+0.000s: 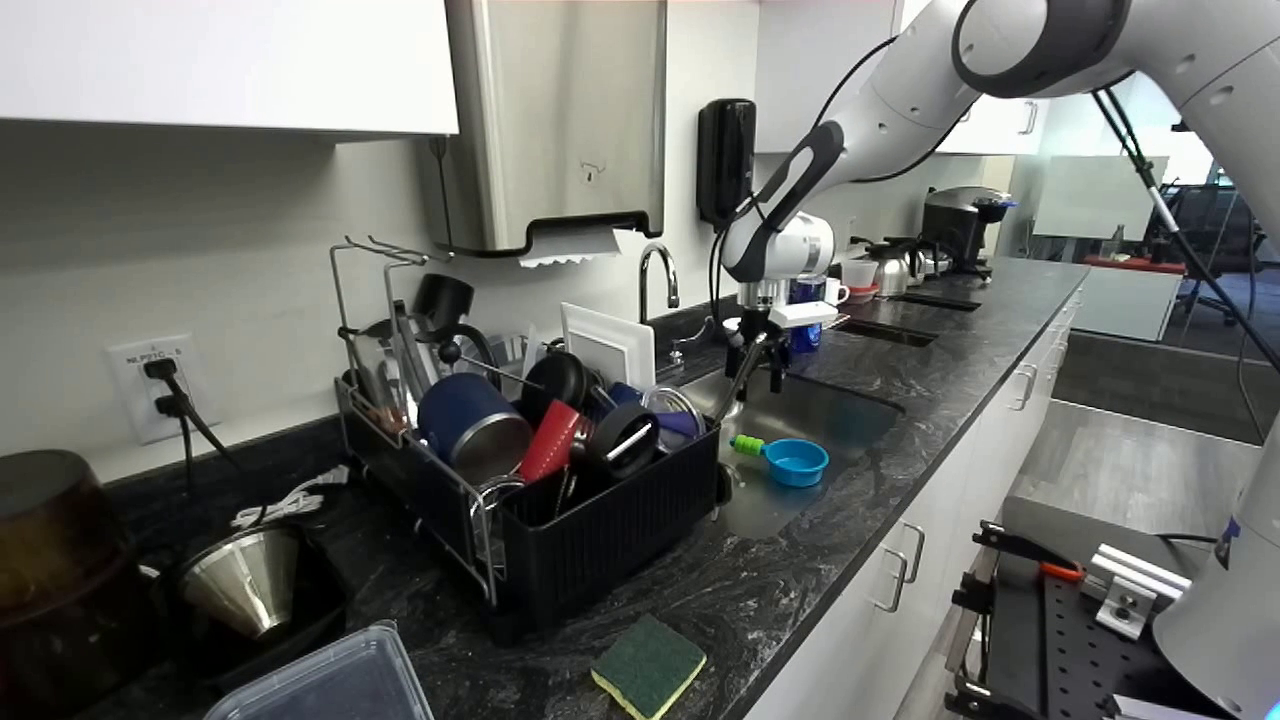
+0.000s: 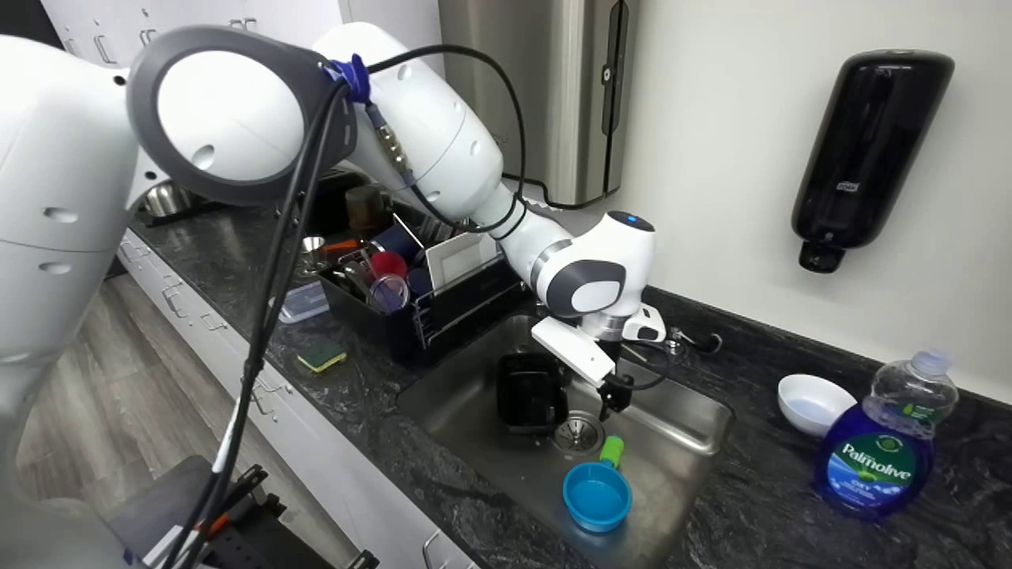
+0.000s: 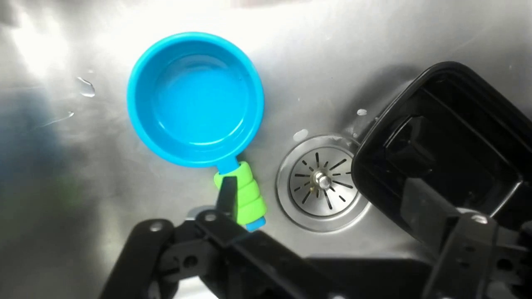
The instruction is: Pick the blue pot from the sink and place it in the rack
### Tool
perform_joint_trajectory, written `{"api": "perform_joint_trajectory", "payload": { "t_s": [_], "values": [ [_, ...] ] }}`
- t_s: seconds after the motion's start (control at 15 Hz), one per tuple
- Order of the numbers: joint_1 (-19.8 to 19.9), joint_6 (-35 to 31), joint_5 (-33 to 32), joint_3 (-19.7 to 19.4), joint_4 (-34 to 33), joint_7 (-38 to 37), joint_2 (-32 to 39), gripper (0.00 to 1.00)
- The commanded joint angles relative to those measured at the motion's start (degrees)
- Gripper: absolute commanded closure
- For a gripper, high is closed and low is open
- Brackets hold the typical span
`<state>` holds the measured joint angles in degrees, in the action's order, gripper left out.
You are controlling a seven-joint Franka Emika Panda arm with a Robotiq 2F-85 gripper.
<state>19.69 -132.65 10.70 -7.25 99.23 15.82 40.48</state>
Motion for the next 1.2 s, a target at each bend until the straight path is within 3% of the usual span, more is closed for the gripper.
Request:
{"api": "perform_joint_trajectory", "payload": {
  "t_s": [0.0,0.47,1.13],
  "values": [
    [1.59,-1.64,-0.07,1.96,-1.81,1.20,4.06,0.00],
    [3.59,-3.08,-0.16,4.54,-4.97,5.23,10.09,0.00],
    [6.88,-2.56,-0.46,9.93,-8.27,16.54,14.60,0.00]
  ]
}}
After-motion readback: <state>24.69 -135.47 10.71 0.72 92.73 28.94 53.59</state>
